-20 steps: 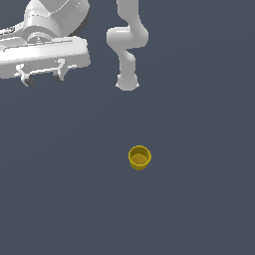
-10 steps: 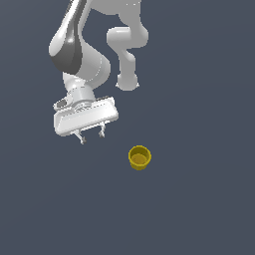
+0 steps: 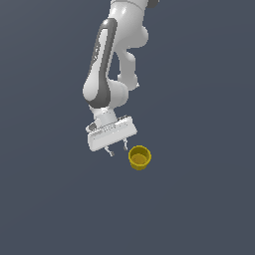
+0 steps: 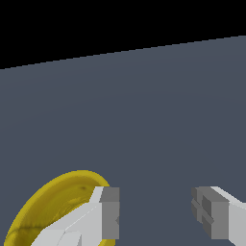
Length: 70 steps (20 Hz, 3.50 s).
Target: Pick up the object and move it to a goal position.
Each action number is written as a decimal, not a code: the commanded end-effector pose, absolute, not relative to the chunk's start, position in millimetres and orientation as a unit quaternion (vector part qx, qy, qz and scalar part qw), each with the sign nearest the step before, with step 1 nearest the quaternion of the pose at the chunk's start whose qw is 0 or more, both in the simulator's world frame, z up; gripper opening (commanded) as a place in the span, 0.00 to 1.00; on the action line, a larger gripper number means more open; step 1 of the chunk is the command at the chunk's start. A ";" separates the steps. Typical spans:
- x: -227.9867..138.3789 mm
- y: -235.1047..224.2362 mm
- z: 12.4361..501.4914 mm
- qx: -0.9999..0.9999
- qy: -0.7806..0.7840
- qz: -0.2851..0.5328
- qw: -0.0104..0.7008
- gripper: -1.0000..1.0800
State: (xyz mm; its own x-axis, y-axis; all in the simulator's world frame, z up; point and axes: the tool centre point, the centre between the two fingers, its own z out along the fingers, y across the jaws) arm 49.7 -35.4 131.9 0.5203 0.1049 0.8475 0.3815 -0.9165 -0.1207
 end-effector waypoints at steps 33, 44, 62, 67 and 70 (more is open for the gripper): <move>53.7 12.5 72.0 -0.873 -0.156 -0.434 0.160 0.62; 54.4 12.6 72.1 -0.873 -0.155 -0.435 0.160 0.00; 23.2 62.8 104.8 -0.823 -0.225 -0.483 0.199 0.00; -7.8 96.0 125.2 -0.781 -0.274 -0.513 0.227 0.00; -30.4 114.9 136.0 -0.753 -0.305 -0.530 0.244 0.00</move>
State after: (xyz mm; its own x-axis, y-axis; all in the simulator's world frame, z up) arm -19.5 105.3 128.9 0.2915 0.2002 0.9354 0.6901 -0.7212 -0.0607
